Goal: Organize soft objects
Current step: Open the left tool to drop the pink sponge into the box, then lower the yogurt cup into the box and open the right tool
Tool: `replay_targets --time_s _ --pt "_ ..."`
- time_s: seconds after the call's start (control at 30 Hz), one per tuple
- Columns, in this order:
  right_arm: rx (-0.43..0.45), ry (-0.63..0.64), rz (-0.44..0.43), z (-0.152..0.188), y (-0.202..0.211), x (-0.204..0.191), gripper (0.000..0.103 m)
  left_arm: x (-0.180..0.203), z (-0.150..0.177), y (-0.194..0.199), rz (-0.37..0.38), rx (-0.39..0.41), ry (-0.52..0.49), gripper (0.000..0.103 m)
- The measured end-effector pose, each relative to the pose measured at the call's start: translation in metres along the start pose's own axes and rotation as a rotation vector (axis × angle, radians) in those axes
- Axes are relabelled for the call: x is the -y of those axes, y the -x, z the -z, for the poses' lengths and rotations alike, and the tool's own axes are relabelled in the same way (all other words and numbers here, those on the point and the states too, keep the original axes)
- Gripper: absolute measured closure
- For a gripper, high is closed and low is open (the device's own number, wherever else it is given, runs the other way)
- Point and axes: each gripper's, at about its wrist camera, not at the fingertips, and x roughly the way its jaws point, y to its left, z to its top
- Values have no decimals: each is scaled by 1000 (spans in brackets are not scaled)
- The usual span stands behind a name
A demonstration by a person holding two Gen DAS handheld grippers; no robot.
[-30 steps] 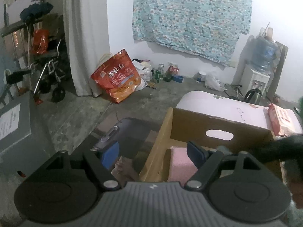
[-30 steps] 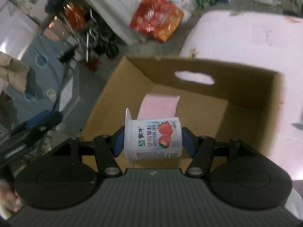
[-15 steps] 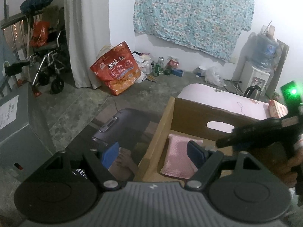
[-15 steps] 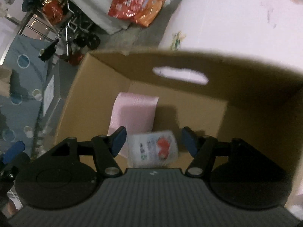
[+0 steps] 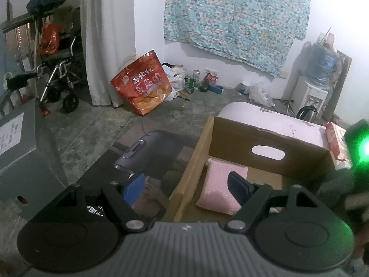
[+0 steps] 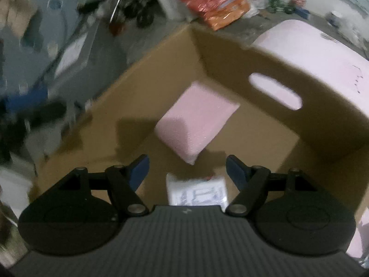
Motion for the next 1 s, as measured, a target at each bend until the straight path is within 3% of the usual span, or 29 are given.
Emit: replay_targets --time_s 0.23,0.3,0.33,0.4,0.57,0.8,1.0 --pt "-77 176 144 10 -27 -30 27 0 5 2 6 -2 -6 23" --pt "-95 195 169 12 -32 -29 32 -1 7 3 11 -5 -4 23" --pt "-101 194 182 11 -34 -27 40 -1 8 3 14 -5 -2 23" --pt "-108 147 137 10 -31 -15 44 -1 10 4 16 -5 -2 23" --pt "-92 77 159 11 -23 18 44 1 10 4 20 -7 -5 23" --pt "-63 -108 64 8 -17 55 44 3 9 3 20 -14 -4 23" --pt "25 -334 -150 -1 -25 82 44 4 8 1 10 -20 -9 23"
